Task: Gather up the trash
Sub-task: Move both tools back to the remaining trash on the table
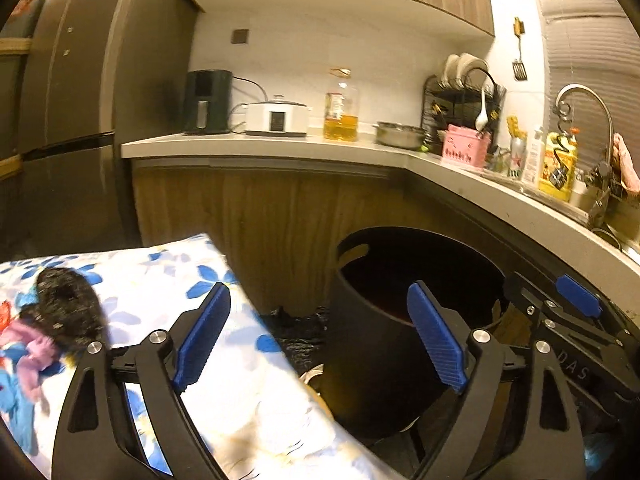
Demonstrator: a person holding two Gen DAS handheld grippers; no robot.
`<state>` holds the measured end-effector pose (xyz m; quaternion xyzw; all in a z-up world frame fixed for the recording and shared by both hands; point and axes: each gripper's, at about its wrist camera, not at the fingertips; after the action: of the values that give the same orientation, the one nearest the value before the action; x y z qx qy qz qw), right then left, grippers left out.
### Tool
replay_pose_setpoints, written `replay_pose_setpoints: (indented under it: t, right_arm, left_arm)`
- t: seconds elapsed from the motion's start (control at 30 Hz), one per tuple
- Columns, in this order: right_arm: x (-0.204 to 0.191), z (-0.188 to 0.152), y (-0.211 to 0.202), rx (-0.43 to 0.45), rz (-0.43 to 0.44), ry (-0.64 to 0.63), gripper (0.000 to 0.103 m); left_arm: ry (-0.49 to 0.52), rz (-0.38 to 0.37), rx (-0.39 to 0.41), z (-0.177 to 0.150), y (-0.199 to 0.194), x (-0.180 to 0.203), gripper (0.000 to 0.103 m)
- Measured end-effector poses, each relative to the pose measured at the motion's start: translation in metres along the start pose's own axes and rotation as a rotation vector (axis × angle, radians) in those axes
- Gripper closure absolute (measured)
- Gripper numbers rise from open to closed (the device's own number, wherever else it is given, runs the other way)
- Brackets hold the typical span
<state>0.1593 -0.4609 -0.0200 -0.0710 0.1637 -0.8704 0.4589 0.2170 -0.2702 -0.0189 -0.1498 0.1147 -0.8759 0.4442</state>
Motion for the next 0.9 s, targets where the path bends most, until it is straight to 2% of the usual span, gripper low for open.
replay_pose_setpoints:
  t: [0.37,0.9]
  right_arm:
    - [-0.018,-0.015,-0.052,0.032,0.019,-0.016,0.017]
    - [-0.092,-0.054,-0.112,0.019,0.200,-0.066,0.017]
  left_arm:
    - [-0.027,0.116,0.000,-0.021,-0.056,-0.026,0.015]
    - [-0.090,0.382,0.052,-0.060,-0.153,-0.094,0.015]
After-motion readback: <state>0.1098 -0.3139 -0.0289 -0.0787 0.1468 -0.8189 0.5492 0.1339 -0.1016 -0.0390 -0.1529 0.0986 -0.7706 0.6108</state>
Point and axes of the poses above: each gripper's, at about its wrist camera, not at the fingertips, and y roughly the way its jaws point, x to its right, z to its top, and after that the axes turned 12 degrees about -z, right-handed
